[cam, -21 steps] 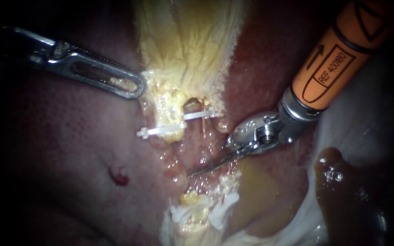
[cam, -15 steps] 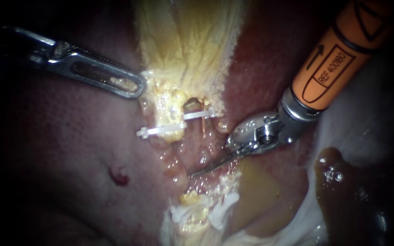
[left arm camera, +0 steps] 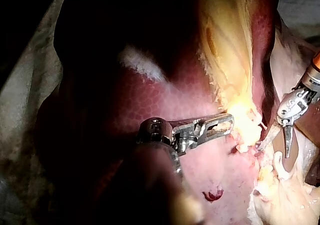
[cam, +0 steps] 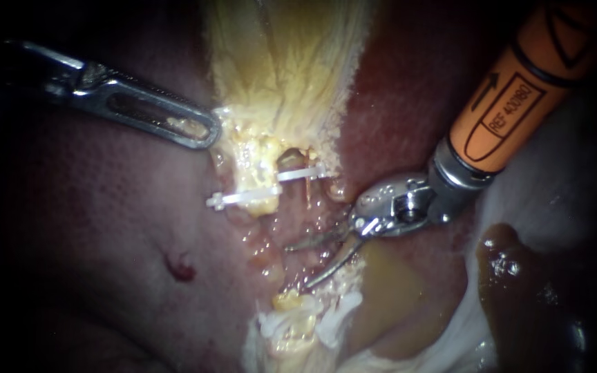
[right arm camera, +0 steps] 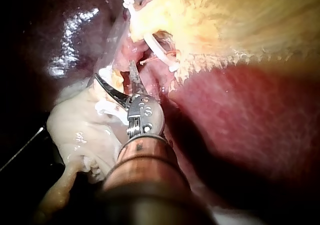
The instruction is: Go back from the cut right tube
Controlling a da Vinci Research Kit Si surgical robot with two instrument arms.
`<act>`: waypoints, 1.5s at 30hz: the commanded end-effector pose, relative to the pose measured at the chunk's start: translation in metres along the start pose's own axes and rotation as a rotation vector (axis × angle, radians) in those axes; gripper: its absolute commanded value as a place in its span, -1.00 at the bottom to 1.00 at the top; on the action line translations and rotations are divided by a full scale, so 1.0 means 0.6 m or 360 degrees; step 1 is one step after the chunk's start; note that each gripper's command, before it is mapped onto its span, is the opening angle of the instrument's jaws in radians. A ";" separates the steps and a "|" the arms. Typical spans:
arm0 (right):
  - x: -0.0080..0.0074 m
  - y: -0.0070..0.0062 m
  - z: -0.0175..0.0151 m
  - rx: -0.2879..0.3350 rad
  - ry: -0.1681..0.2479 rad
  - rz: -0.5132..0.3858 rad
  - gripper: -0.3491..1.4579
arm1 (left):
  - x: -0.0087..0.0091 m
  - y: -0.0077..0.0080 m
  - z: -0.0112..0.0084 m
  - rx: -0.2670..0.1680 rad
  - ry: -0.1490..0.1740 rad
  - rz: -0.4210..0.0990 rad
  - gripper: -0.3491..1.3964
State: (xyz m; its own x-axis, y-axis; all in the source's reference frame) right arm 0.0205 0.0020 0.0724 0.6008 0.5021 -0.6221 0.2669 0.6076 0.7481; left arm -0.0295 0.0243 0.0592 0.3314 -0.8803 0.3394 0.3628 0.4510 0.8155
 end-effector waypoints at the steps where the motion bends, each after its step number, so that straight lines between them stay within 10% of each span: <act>1: 0.0002 -0.0002 0.0002 -0.0004 0.0003 0.0000 0.76 | 0.0000 0.0001 0.0000 0.0000 0.0000 0.0000 -1.00; 5: 0.0002 -0.0012 -0.0007 -0.0124 0.0054 0.0004 0.78 | 0.0000 0.0002 0.0000 0.0000 0.0000 0.0001 -1.00; 8: 0.0006 -0.0028 -0.0021 -0.0407 0.0068 0.0002 0.97 | 0.0001 0.0004 -0.0001 0.0001 0.0001 0.0001 -1.00; 19: 0.0040 -0.0095 -0.0131 -0.0806 -0.0197 -0.0225 0.99 | 0.0003 0.0010 -0.0001 0.0001 0.0001 0.0003 -1.00; 32: 0.0057 -0.0127 -0.0211 -0.0903 -0.0271 -0.0245 0.99 | 0.0012 0.0026 0.0013 -0.0011 0.0006 0.0009 -1.00; 45: 0.0052 -0.0128 -0.0228 -0.0901 -0.0273 -0.0237 0.99 | 0.0031 0.0036 0.0114 0.0030 0.0055 0.0026 -1.00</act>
State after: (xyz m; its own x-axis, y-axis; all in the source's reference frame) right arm 0.0100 0.0073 0.0615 0.7140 0.3085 -0.6285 -0.0563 0.9201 0.3876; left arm -0.0344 0.0226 0.0651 0.3669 -0.8669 0.3375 0.3417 0.4630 0.8178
